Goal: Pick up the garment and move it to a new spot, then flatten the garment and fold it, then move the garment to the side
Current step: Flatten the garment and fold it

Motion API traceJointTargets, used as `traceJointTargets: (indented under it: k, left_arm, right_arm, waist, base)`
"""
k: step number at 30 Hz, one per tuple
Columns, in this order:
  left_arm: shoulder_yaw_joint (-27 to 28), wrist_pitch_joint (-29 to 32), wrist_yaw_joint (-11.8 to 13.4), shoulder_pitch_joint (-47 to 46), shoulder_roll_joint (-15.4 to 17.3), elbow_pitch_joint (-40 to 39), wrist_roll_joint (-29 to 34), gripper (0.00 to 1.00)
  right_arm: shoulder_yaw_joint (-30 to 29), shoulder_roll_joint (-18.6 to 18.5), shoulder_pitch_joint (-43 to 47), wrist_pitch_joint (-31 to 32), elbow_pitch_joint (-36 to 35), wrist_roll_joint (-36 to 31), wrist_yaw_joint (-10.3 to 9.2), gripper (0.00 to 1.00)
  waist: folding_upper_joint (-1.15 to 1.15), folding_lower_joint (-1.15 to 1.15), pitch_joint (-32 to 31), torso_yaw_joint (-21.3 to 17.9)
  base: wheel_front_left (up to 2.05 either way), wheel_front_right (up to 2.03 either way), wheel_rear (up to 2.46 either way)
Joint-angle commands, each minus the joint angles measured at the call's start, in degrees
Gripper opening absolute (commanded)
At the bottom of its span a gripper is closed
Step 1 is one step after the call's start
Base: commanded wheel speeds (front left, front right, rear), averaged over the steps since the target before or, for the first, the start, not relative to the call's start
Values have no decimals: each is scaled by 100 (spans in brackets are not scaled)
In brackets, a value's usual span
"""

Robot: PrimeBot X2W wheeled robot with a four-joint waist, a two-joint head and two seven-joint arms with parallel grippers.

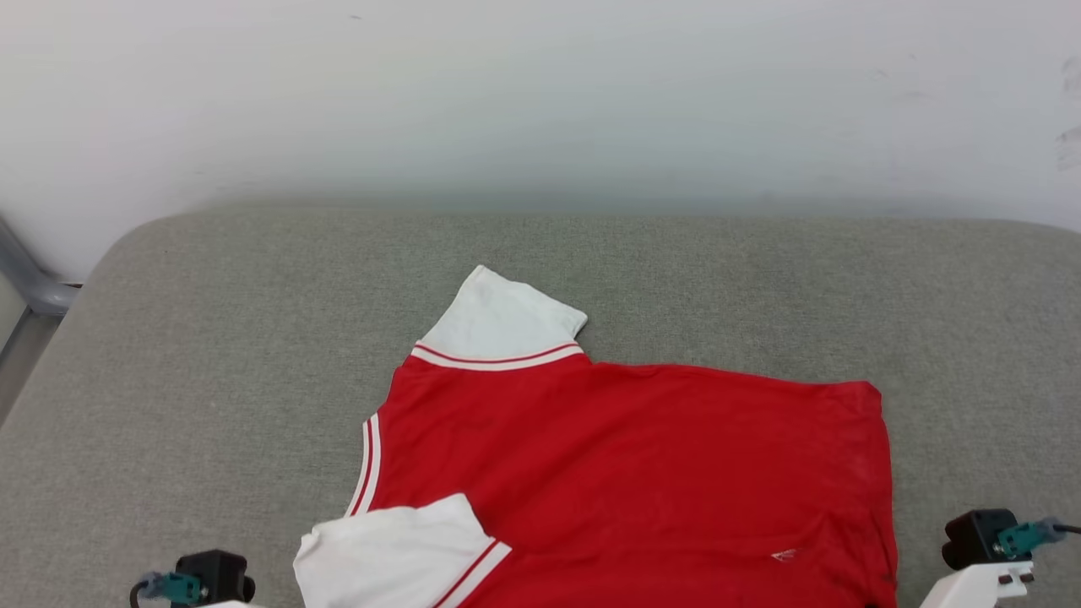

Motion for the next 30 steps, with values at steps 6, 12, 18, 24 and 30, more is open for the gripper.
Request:
traceJointTargets:
  k: [6,12,18,24,30]
  left_arm:
    - [19,-112,19,356,-104,140,-154,0]
    - [-90,-346,-130,130,-195,406,11,100]
    - [-39,-809,-253,-145,-258,552,199,100]
    - [213,-1881,-417,-467,-384,492,508,100]
    - [281,-2849,-516,-731,-465,427,940,100]
  right_arm:
    - [-183,83,411,-155,84,-7,-3,0]
    - [-334,276,606,-483,114,-24,-3,100]
    - [-348,395,487,-1556,-145,-205,-3,100]
    - [-441,488,255,-2905,-375,-628,-3,100]
    - [-537,620,75,-3589,-643,-970,-3,100]
  waist:
    - [0,0,-63,60]
    - [0,0,-79,76]
    - [0,0,-115,-3]
    - [0,0,-157,-94]
    - [0,0,-169,-175]
  base:
    - [0,0,0]
    - [0,0,0]
    - [0,0,0]
    - [0,0,0]
    - [0,0,0]
